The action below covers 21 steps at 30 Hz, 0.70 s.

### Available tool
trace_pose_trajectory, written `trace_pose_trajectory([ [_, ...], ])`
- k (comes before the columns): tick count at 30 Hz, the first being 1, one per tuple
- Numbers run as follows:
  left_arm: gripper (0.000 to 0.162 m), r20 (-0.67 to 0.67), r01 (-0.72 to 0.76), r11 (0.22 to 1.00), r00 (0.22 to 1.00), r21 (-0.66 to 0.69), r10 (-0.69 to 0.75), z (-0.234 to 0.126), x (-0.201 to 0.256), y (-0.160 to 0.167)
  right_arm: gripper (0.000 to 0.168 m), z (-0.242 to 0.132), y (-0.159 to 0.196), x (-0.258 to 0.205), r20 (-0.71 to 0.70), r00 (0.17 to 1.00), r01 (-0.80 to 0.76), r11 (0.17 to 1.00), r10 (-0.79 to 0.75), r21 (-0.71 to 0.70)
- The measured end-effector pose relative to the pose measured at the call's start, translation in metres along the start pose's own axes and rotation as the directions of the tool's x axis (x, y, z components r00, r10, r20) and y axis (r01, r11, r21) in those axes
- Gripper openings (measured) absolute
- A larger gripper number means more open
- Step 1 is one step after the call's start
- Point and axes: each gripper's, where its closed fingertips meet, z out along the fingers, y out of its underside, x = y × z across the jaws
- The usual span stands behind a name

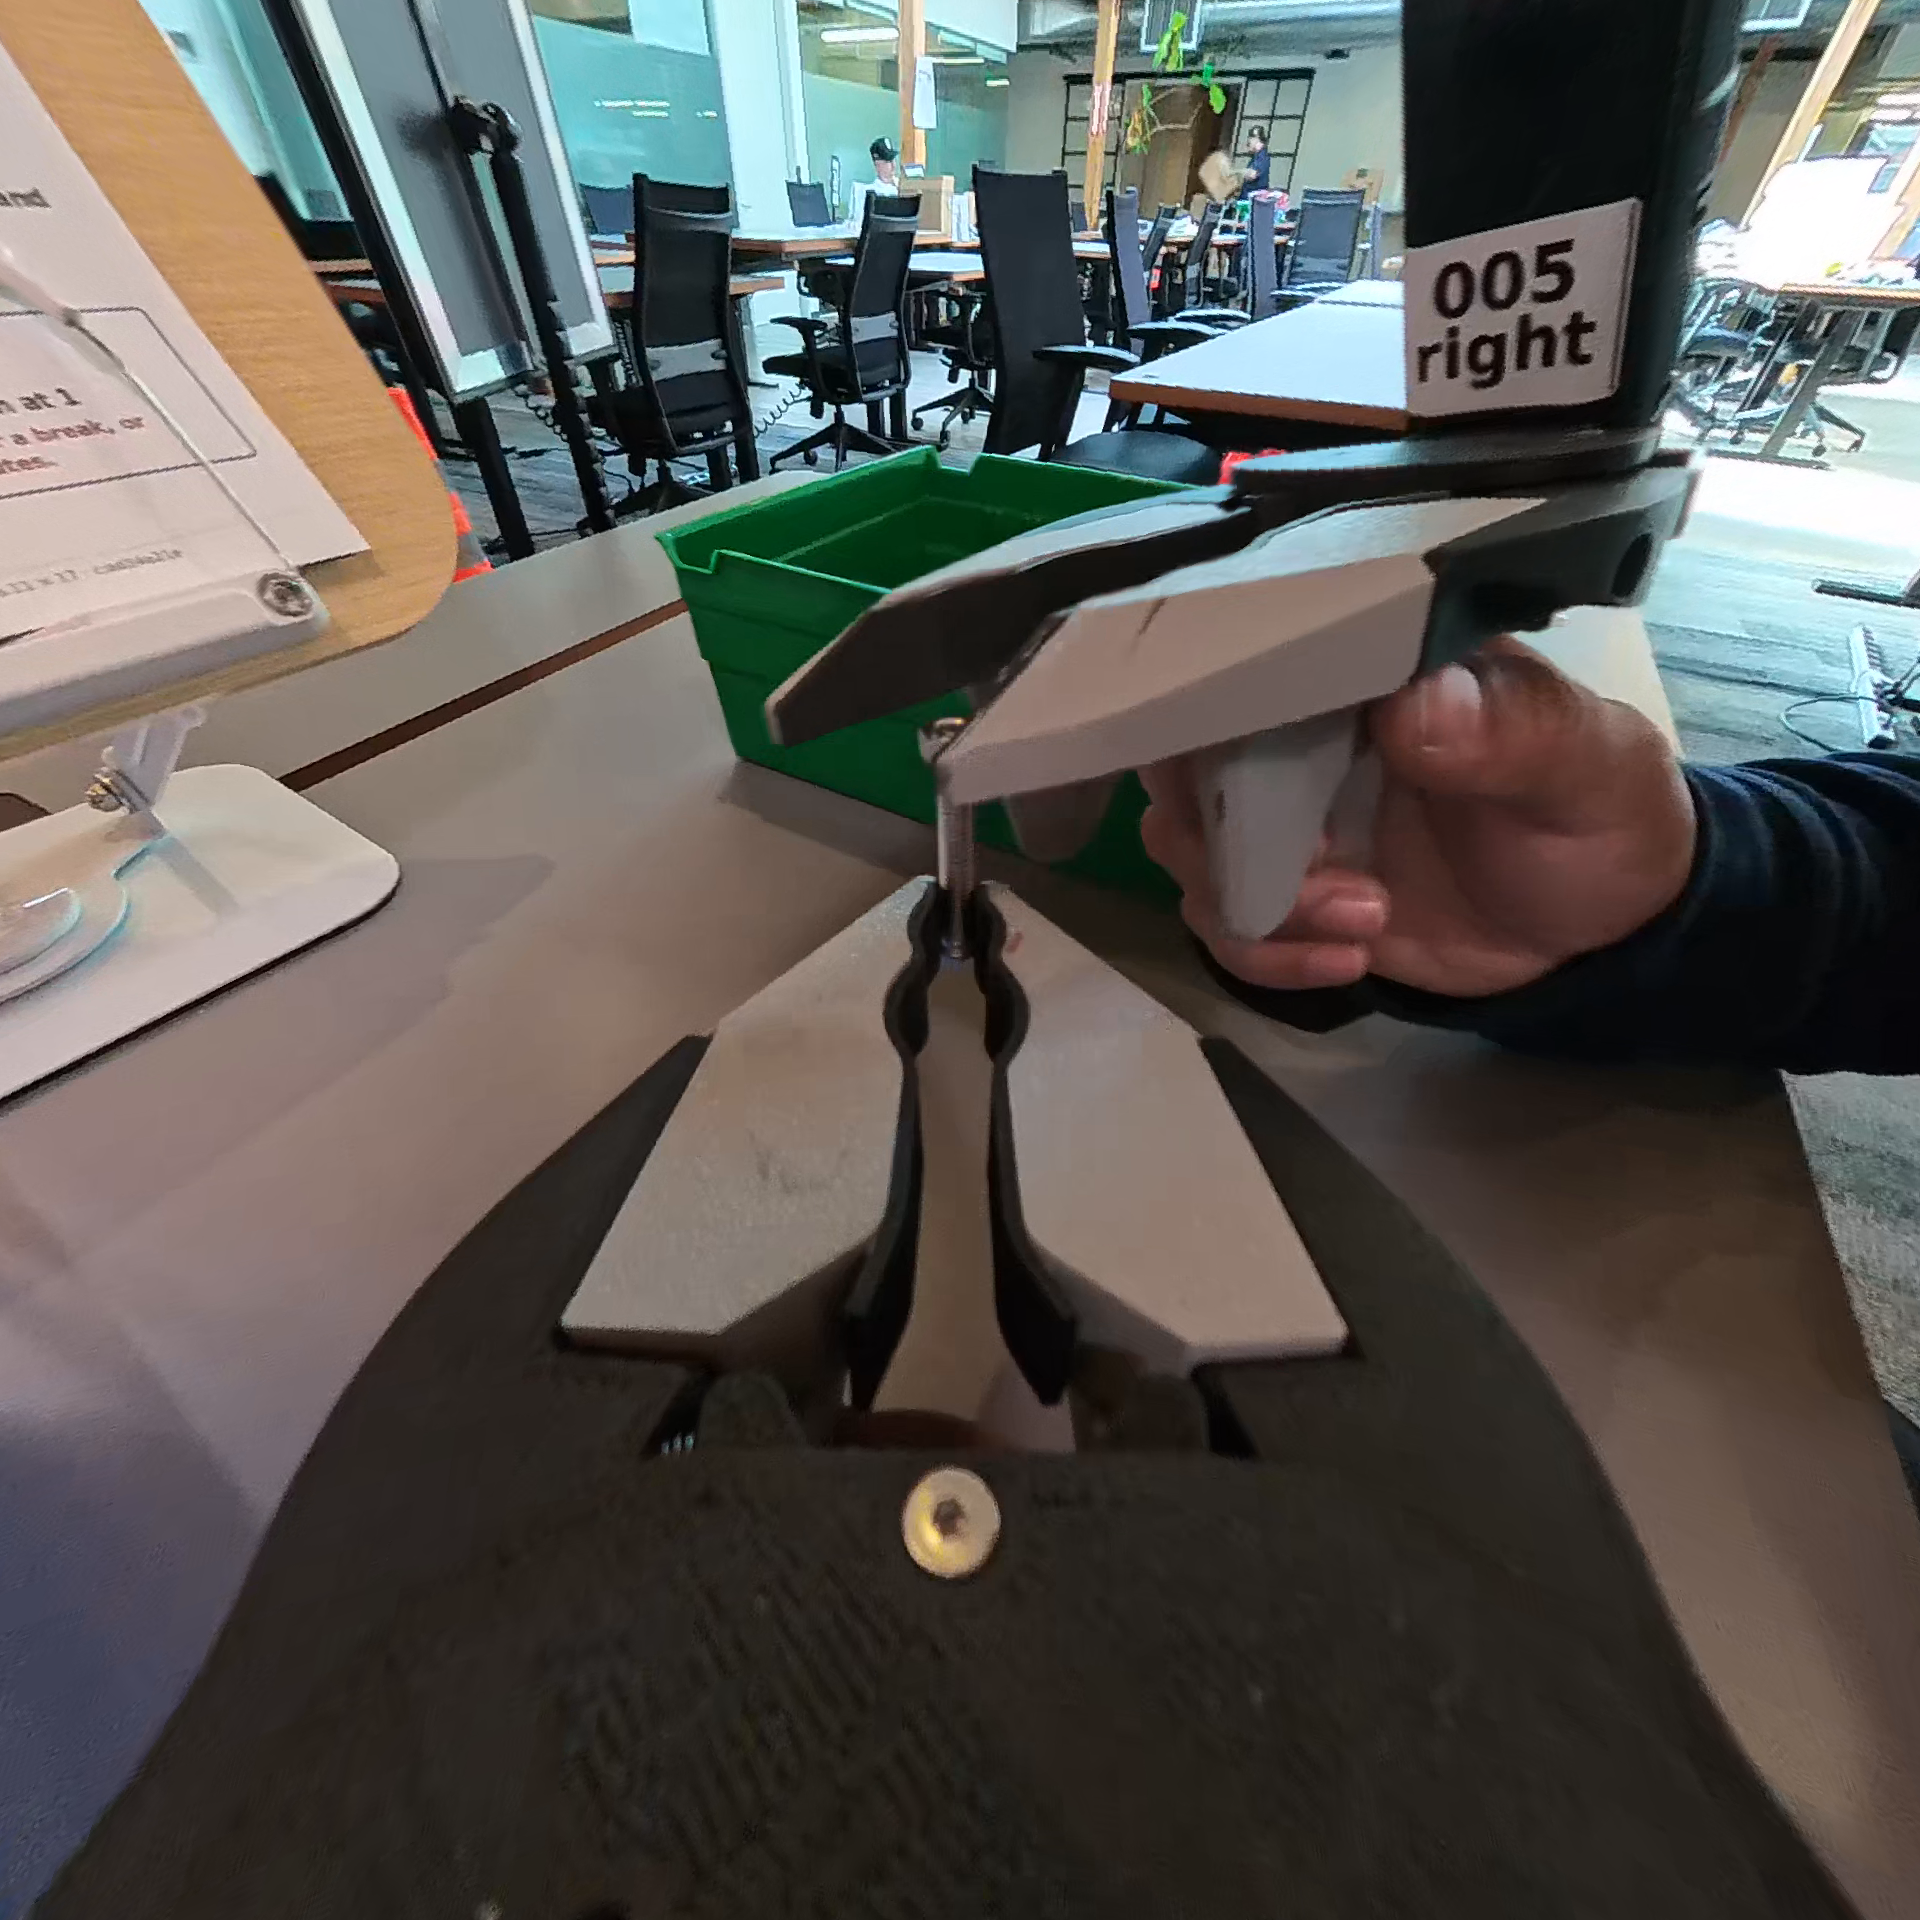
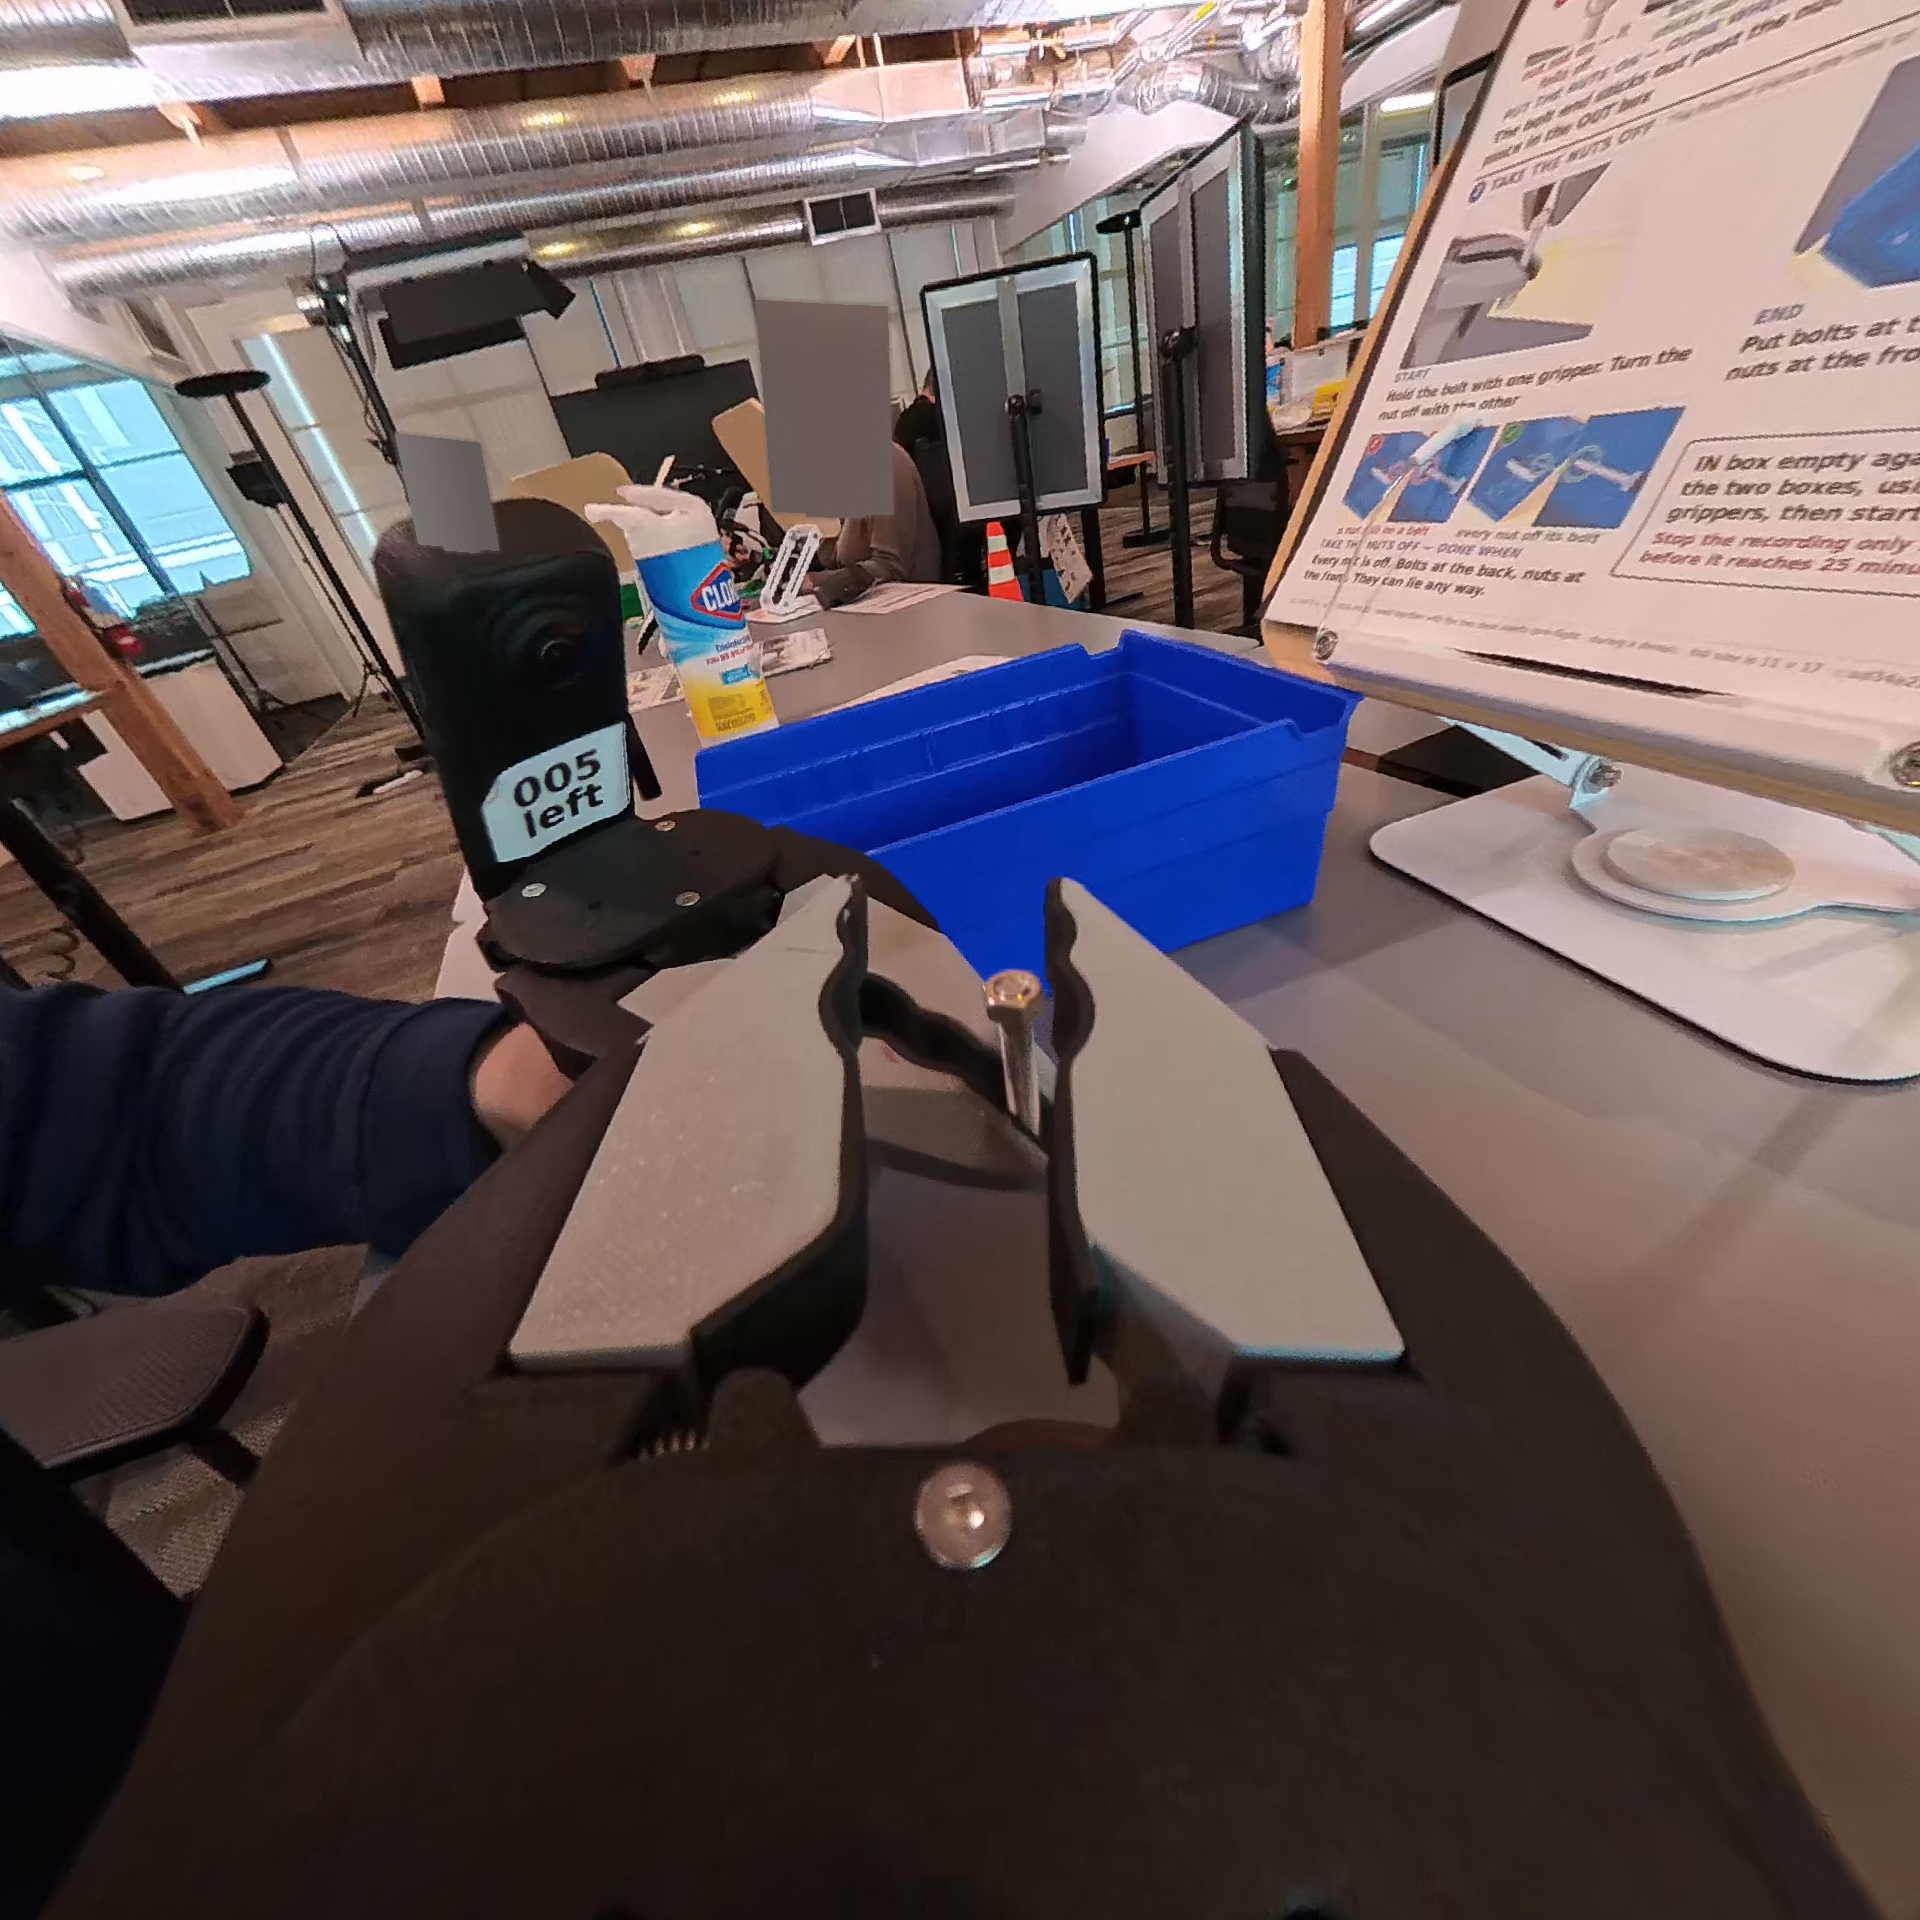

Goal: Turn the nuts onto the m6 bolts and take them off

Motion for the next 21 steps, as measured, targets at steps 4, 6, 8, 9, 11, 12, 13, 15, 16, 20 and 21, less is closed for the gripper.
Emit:
trace_pose_trajectory([
  [4, 0.002, 0.036, 0.015, 1.0, 0.999, 0.019, -0.016, -0.005, -0.011, -0.004, 0.031, -0.004, -0.003, 0.006, -0.008, 1.0, -0.025, 1.0, 0.025, 0.006],
  [6, 0.002, 0.049, 0.018, 0.999, 0.999, 0.031, -0.019, -0.007, -0.014, -0.007, 0.031, -0.004, -0.001, 0.007, -0.011, 1.0, -0.021, 1.0, 0.021, -0.003],
  [8, 0.002, 0.053, 0.018, 0.999, 0.998, 0.037, -0.02, -0.008, -0.015, -0.009, 0.03, -0.002, 0.001, 0.005, -0.007, 1.0, -0.016, 1.0, 0.016, -0.012],
  [9, 0.002, 0.052, 0.017, 0.999, 0.998, 0.035, -0.019, -0.008, -0.015, -0.009, 0.03, -0.002, 0.002, 0.004, -0.003, 1.0, -0.013, 1.0, 0.013, -0.016],
  [11, 0.002, 0.05, 0.011, 1.0, 0.999, 0.029, -0.013, -0.007, -0.013, -0.007, 0.029, -0.001, 0.004, 0.002, 0.001, 1.0, -0.002, 1.0, 0.002, -0.023],
  [12, 0.002, 0.044, 0.009, 1.0, 0.999, 0.025, -0.01, -0.006, -0.012, -0.006, 0.028, 0.0, 0.004, 0.001, 0.003, 1.0, 0.002, 1.0, -0.002, -0.025],
  [13, 0.002, 0.04, 0.007, 1.0, 0.999, 0.023, -0.008, -0.006, -0.01, -0.006, 0.028, 0.0, 0.005, 0.001, 0.003, 1.0, 0.004, 1.0, -0.004, -0.027],
  [15, 0.002, 0.031, 0.002, 1.0, 1.0, 0.018, -0.003, -0.004, -0.007, -0.005, 0.028, 0.001, 0.006, 0.0, 0.007, 1.0, 0.005, 1.0, -0.005, -0.03],
  [16, 0.002, 0.027, -0.002, 1.0, 1.0, 0.016, 0.001, -0.004, -0.006, -0.005, 0.028, 0.001, 0.006, 0.0, 0.008, 1.0, 0.004, 1.0, -0.003, -0.031],
  [20, 0.002, 0.011, -0.015, 1.0, 1.0, 0.015, 0.014, -0.002, 0.001, -0.005, 0.026, 0.003, 0.009, -0.003, 0.019, 1.0, -0.001, 0.999, 0.002, -0.038],
  [21, 0.002, 0.008, -0.017, 1.0, 1.0, 0.013, 0.017, -0.002, 0.002, -0.004, 0.026, 0.004, 0.01, -0.004, 0.022, 1.0, 0.001, 0.999, 0.0, -0.042],
])
